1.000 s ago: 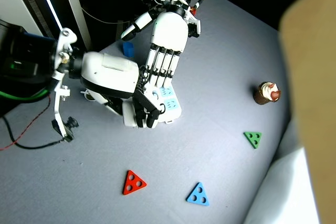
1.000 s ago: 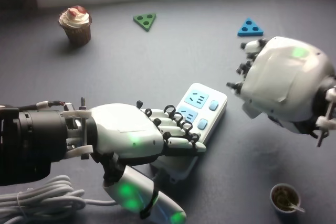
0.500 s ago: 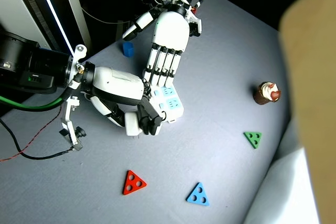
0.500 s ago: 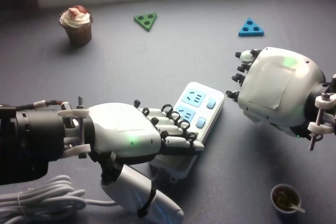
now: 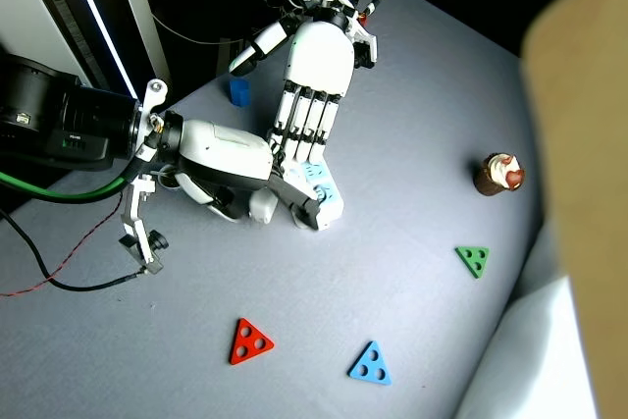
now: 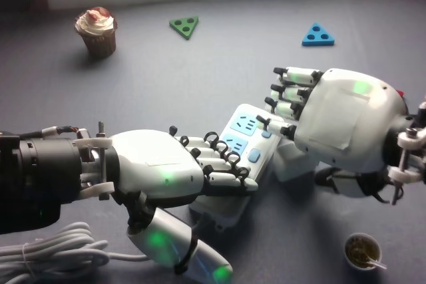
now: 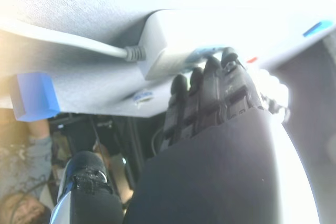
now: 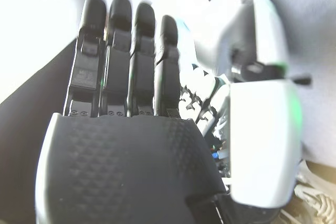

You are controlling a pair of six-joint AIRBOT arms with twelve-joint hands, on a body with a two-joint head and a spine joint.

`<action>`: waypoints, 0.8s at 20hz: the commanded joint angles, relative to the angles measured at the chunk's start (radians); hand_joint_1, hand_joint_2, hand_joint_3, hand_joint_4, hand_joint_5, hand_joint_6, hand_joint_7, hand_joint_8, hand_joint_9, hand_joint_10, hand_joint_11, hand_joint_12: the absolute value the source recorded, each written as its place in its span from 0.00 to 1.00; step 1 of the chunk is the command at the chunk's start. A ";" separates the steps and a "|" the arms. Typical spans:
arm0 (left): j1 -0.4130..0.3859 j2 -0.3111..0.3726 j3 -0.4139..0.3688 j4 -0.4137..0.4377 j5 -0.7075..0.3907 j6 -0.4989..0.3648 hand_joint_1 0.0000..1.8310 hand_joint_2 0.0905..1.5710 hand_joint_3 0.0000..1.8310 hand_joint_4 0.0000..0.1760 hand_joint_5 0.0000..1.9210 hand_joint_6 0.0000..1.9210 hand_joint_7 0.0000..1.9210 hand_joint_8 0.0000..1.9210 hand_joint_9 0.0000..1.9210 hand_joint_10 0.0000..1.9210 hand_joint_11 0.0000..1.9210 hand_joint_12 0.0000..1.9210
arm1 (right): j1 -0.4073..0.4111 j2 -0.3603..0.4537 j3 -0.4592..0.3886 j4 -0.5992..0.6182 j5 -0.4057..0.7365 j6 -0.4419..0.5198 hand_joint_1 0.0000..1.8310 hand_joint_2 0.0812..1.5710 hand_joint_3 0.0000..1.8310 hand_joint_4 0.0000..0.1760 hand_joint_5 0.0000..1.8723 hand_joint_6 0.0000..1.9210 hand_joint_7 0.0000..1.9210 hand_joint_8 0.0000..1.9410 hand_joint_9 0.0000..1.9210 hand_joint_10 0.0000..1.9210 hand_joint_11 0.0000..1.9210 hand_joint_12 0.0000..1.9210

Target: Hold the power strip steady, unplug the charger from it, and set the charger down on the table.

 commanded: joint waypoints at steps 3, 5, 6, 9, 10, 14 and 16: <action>-0.005 0.007 -0.004 -0.012 -0.010 -0.011 0.00 0.62 0.00 0.00 0.06 0.00 0.05 0.00 0.04 0.00 0.03 0.01 | 0.009 0.083 -0.106 0.039 -0.109 0.048 0.32 0.50 0.00 0.00 0.07 0.00 0.10 0.00 0.09 0.00 0.02 0.18; -0.006 0.010 -0.005 -0.012 -0.010 -0.011 0.00 0.62 0.00 0.00 0.06 0.00 0.06 0.00 0.05 0.00 0.04 0.01 | 0.019 0.166 -0.199 0.045 -0.110 0.160 0.26 0.46 0.00 0.00 0.03 0.00 0.06 0.00 0.06 0.00 0.01 0.16; -0.006 0.012 -0.006 -0.012 -0.009 -0.011 0.00 0.62 0.00 0.00 0.06 0.00 0.06 0.00 0.05 0.00 0.04 0.01 | 0.019 0.235 -0.267 0.046 -0.111 0.257 0.26 0.46 0.00 0.00 0.03 0.00 0.06 0.00 0.06 0.00 0.01 0.16; -0.007 0.015 -0.007 -0.012 -0.009 -0.012 0.00 0.62 0.00 0.00 0.06 0.00 0.06 0.00 0.05 0.00 0.05 0.02 | 0.035 0.383 -0.411 0.046 -0.119 0.392 0.27 0.46 0.00 0.00 0.03 0.00 0.06 0.00 0.06 0.00 0.00 0.16; -0.008 0.016 -0.008 -0.012 -0.009 -0.012 0.00 0.62 0.00 0.00 0.06 0.00 0.06 0.00 0.05 0.00 0.05 0.02 | 0.043 0.434 -0.458 0.045 -0.119 0.403 0.27 0.46 0.00 0.00 0.03 0.00 0.06 0.00 0.06 0.00 0.00 0.16; -0.023 0.022 -0.007 -0.012 -0.015 -0.013 0.00 0.62 0.00 0.00 0.06 0.00 0.06 0.00 0.05 0.00 0.04 0.01 | 0.099 0.589 -0.537 0.044 -0.005 0.449 0.28 0.47 0.00 0.00 0.03 0.00 0.06 0.00 0.06 0.00 0.00 0.15; -0.041 0.027 -0.006 -0.012 -0.017 -0.013 0.00 0.61 0.00 0.00 0.06 0.00 0.06 0.00 0.05 0.00 0.04 0.01 | 0.101 0.649 -0.542 0.025 0.019 0.458 0.27 0.47 0.00 0.00 0.04 0.01 0.07 0.00 0.07 0.00 0.00 0.15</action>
